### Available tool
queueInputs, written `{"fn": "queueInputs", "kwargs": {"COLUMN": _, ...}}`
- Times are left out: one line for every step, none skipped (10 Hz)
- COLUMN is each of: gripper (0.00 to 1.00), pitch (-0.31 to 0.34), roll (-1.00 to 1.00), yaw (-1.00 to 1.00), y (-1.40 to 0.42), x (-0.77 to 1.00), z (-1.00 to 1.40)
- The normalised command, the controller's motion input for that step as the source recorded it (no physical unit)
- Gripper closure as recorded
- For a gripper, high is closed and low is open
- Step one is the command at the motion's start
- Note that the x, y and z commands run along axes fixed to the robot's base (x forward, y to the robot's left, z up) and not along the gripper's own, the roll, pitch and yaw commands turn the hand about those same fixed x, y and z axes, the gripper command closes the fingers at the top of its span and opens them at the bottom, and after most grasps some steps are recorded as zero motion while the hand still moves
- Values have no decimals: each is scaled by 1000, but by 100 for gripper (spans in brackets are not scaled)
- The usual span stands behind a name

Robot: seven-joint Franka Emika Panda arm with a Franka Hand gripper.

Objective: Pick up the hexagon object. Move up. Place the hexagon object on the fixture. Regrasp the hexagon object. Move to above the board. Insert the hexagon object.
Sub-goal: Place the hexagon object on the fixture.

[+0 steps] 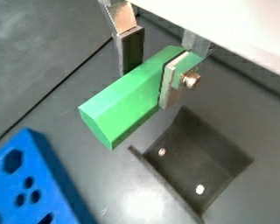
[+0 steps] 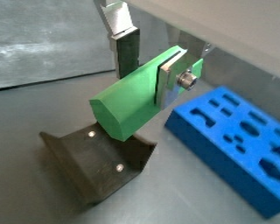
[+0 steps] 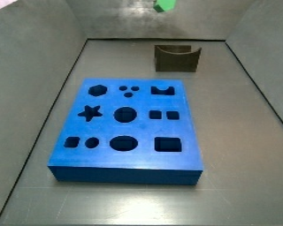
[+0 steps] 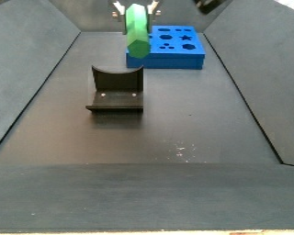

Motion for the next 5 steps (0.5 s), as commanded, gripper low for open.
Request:
{"fn": "queueInputs", "kwargs": {"gripper": 100, "pitch": 112, "roll": -407, "yaw": -107, "y": 58, "x": 647, "z": -22}}
{"fn": "queueInputs", "kwargs": {"gripper": 100, "pitch": 104, "roll": -311, "yaw": -104, "y": 53, "x": 606, "z": -18}}
{"fn": "queueInputs", "kwargs": {"gripper": 100, "pitch": 86, "roll": -204, "yaw": -97, "y": 40, "x": 515, "z": -9}}
{"fn": "queueInputs", "kwargs": {"gripper": 100, "pitch": 79, "roll": -182, "yaw": -90, "y": 44, "x": 437, "z": -8}}
{"fn": "queueInputs", "kwargs": {"gripper": 100, "pitch": 75, "roll": -171, "yaw": -76, "y": 43, "x": 344, "z": -15}}
